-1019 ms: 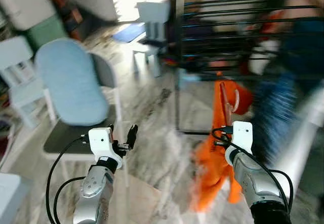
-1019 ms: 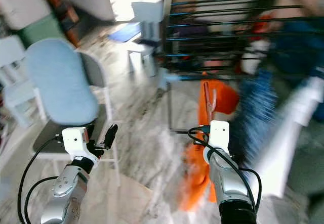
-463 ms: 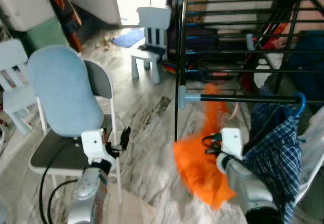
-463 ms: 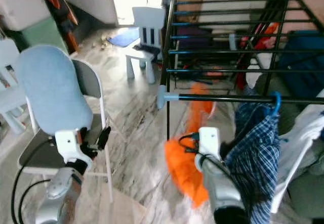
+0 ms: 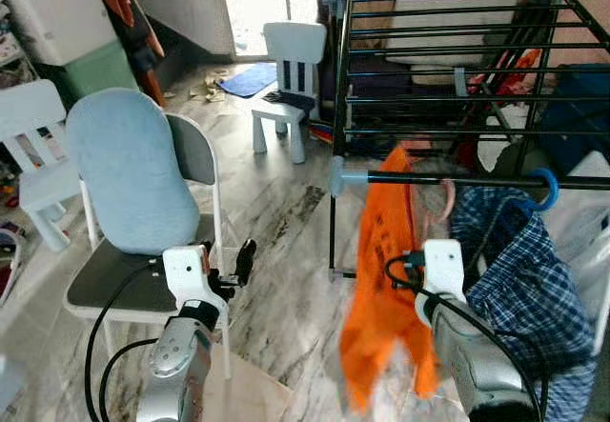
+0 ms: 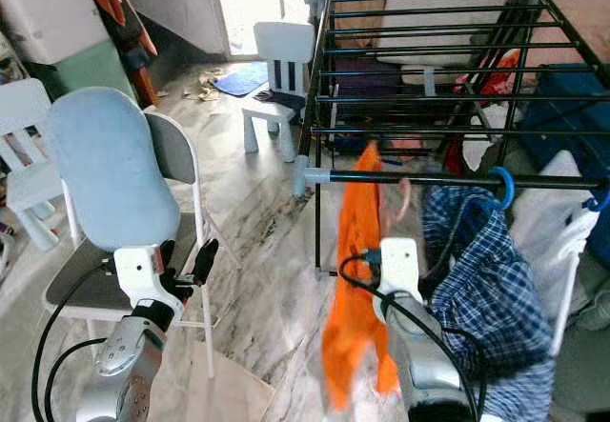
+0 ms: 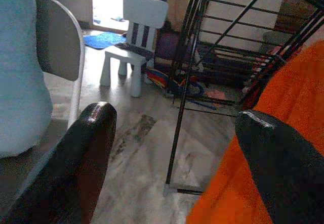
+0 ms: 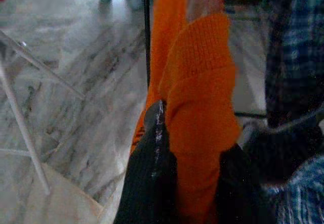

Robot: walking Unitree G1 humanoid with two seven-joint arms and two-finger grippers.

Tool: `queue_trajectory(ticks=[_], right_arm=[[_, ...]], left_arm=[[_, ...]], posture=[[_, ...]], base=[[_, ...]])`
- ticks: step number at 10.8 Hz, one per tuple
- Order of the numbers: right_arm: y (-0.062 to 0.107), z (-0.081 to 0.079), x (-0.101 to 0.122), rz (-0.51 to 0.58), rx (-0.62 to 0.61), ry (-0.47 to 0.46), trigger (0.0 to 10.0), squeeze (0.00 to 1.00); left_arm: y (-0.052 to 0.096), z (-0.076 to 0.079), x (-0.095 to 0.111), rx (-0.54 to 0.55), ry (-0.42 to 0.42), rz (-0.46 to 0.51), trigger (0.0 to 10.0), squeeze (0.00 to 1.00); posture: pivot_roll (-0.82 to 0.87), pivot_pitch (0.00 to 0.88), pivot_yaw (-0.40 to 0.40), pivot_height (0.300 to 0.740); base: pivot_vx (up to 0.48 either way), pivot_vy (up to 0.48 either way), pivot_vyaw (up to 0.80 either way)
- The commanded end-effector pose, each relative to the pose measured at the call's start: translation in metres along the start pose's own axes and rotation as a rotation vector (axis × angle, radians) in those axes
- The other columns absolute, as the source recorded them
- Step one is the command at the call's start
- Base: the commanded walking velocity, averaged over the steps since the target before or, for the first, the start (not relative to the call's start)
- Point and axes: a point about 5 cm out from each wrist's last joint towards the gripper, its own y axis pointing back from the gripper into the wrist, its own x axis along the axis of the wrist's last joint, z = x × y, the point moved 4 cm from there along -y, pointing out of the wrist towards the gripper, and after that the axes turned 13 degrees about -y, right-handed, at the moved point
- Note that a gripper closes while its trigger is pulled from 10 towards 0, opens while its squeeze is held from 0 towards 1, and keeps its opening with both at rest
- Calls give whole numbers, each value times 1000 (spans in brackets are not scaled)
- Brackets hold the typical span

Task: Hang hanger

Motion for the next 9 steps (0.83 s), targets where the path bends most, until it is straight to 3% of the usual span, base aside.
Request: queue_trajectory(ticks=[1,4,6,9], right_arm=[[3,-9,9,49,28,10,10000,0],[-4,-16,20,52,51,-4,10000,0],[-20,-34,33,-2,88,41,10000,0],[-29,-41,20,-137,77,20,10000,0]], left_arm=[[0,-4,3,1,-15,7,10000,0],[-2,-4,3,-5,-18,4,10000,0],[-3,-2,3,-11,-19,1,10000,0],[1,-3,0,2,-15,-9,10000,0]], posture=[[-58,0,87,740],[-60,0,94,740],[-58,0,93,740],[-45,0,74,740]], base=[[0,0,0],[0,0,0],[0,0,0],[0,0,0]])
